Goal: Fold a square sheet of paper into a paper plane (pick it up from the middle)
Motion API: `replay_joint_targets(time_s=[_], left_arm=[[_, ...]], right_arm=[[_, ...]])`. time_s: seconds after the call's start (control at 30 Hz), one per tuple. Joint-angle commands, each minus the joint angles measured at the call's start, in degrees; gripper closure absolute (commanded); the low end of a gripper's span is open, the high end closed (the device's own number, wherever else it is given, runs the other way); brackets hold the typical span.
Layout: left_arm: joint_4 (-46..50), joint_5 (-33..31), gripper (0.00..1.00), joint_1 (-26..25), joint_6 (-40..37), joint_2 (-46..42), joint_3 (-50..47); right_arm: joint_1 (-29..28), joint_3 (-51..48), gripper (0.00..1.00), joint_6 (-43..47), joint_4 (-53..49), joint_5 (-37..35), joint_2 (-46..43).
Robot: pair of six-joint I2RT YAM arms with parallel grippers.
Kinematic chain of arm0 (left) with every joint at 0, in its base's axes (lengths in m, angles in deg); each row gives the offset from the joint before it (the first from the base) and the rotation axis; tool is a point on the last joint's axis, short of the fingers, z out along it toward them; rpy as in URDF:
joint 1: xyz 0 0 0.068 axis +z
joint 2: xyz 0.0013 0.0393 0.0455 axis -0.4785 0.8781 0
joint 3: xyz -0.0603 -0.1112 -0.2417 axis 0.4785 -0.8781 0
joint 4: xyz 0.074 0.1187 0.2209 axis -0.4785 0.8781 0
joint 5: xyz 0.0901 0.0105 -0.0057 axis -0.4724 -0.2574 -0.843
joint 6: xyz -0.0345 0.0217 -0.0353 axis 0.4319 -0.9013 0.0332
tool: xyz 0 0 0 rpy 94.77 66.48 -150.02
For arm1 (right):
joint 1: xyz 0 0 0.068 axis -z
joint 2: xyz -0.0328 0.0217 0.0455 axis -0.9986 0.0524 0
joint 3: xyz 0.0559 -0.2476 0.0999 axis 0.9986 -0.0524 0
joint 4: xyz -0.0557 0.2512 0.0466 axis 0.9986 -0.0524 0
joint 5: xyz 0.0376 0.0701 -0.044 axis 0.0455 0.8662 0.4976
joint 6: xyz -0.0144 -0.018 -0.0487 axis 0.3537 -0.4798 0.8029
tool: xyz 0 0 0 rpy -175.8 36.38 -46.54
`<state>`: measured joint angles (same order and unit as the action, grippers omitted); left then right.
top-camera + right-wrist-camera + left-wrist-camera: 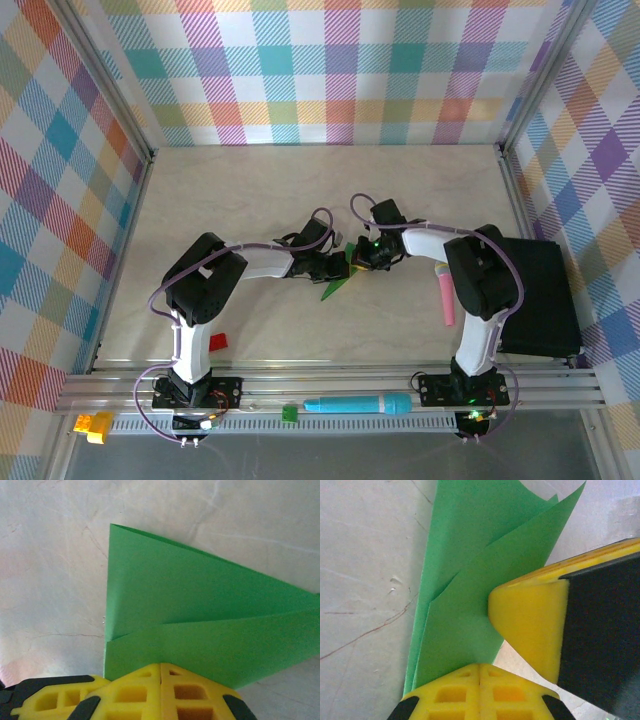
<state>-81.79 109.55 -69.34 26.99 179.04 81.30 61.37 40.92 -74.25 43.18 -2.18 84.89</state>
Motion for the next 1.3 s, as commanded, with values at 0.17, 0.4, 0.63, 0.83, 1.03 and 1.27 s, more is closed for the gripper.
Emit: replay_joint_targets(time_s=[0.17, 0.4, 0.63, 0.83, 1.03, 1.27], left_arm=[[9.56, -2.59, 1.00, -0.14, 1.94, 2.44, -4.42], [9.09, -2.18, 1.00, -0.12, 3.78, 3.34, -6.91], [9.59, -1.74, 1.00, -0.05, 3.34, 3.31, -4.77], [9.66, -1.38, 1.00, -0.12, 3.32, 3.26, -3.28], [9.07, -1.08, 1.00, -0.20, 4.12, 2.74, -2.46], [7.73, -0.77, 1.00, -0.20, 5.74, 1.84, -2.43]], right_arm=[[5.44, -5.22, 1.00, 3.22, 7.26, -2.13, 1.00], [11.88, -5.09, 1.00, 3.04, 12.58, -1.58, 1.87], [13.94, -1.06, 0.99, 3.49, 8.21, -2.22, -0.98], [13.51, -2.03, 0.97, 1.96, 4.70, 4.78, -6.29], [8.83, -3.98, 0.97, 0.42, 4.67, 11.40, -6.54], [4.13, -3.07, 0.99, -1.35, 5.56, 12.06, -1.72]])
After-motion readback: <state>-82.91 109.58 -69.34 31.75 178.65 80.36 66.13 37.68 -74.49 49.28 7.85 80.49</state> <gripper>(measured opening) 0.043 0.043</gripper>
